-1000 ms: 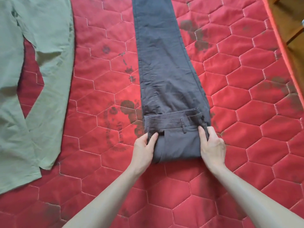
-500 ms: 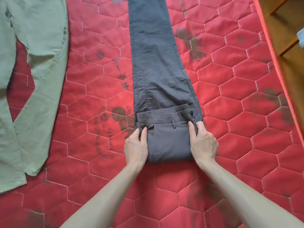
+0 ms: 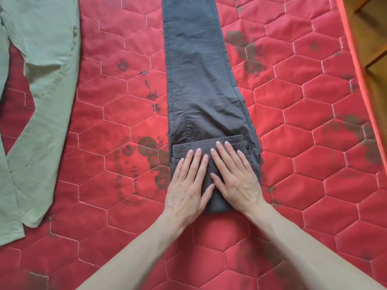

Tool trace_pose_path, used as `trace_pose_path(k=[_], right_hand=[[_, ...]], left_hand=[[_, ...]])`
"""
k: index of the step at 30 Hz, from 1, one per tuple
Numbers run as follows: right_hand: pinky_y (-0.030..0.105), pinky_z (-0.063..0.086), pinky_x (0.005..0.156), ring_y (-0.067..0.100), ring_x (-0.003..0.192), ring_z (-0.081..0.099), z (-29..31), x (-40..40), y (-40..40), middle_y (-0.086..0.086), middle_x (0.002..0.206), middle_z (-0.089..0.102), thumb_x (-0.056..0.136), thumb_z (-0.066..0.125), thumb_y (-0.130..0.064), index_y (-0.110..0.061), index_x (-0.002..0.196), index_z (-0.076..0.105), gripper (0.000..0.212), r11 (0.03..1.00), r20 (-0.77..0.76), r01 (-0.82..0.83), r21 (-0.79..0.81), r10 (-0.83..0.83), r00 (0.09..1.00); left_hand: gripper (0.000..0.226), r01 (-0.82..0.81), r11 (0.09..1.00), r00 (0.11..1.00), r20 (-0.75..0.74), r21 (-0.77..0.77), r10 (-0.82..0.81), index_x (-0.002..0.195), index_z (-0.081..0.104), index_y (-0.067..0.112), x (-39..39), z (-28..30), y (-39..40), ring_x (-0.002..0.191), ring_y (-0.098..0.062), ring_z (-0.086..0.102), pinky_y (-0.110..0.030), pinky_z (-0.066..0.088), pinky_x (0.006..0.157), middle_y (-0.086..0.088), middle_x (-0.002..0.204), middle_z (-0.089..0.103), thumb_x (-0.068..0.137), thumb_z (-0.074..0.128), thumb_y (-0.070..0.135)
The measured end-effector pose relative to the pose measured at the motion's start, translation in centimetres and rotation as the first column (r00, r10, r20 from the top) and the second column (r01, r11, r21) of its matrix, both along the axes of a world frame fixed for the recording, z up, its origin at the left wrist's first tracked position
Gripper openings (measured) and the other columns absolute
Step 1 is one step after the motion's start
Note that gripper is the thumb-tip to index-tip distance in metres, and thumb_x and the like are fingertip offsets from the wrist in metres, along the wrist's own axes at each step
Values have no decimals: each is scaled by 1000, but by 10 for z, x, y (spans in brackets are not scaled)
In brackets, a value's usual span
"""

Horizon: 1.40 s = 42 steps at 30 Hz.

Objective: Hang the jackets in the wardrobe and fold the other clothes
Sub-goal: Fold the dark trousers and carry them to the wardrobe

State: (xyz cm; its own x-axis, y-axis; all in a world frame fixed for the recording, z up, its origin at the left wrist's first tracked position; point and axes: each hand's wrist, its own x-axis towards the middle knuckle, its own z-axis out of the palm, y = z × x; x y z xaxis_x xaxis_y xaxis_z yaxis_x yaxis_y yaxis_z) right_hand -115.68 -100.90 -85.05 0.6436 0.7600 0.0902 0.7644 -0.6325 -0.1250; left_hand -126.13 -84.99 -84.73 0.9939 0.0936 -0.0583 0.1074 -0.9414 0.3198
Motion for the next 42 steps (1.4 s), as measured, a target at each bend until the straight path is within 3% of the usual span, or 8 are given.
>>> trace_pose_path(k=[6,14,19,22,26,30,35,42], right_hand=[[51,21,127,21,160,16,-16,1,-1,8,172,20,106,37,-55,-11,163,27,72,979,-40,190,-73,-194,980],[49,19,129,23,160,16,-17,5,-1,11,172,19,107,38,-52,-7,163,24,73,988,-67,142,-54,-145,987],[49,25,126,21,160,16,-4,40,-40,4,172,19,106,39,-33,-14,164,26,62,973,-129,-222,-68,212,969],[47,23,127,25,160,17,7,72,-74,6,172,22,87,47,-17,-14,162,32,77,889,-161,-438,-129,417,894],[49,23,127,27,158,22,18,96,-96,8,170,26,80,51,-6,-13,159,38,80,837,-155,-520,-169,499,853],[54,31,123,28,157,26,18,95,-90,7,170,28,89,44,-15,-19,159,41,69,843,-120,-510,-169,496,860],[55,33,121,26,159,20,13,94,-73,8,171,25,87,67,-23,-22,159,42,76,884,-270,-453,-117,410,871],[29,25,125,21,152,37,43,71,-78,4,161,45,109,31,-41,-11,140,61,53,944,-439,-316,99,326,837]], left_hand=[[78,-17,1000,1000,-21,7,17,164,24,14,4,-14,3,161,-32,6,-52,16,129,-11,173,12,100,52,48],[80,23,1000,999,-34,-6,-23,165,22,13,6,-15,8,161,-34,2,-52,12,129,-13,173,9,99,50,50],[71,295,956,956,2,7,-295,163,25,7,3,-9,51,161,-31,7,-49,17,129,-15,172,14,99,45,30],[80,485,873,875,-13,53,-485,161,30,2,3,-8,92,160,-29,13,-45,18,129,-16,171,19,82,44,10],[75,618,776,785,-53,125,-617,162,25,2,3,-6,131,160,-28,12,-45,22,128,-15,172,16,89,40,-1],[80,579,804,815,-57,137,-577,162,25,2,10,-2,132,160,-28,13,-47,21,128,-14,171,18,89,52,14],[114,529,844,840,-199,91,-505,165,8,4,23,5,124,161,-27,-2,-51,9,130,-13,174,1,87,52,74],[88,489,871,857,-156,-47,-490,165,20,9,9,20,108,161,-23,11,-52,12,128,-10,173,15,97,41,60]])
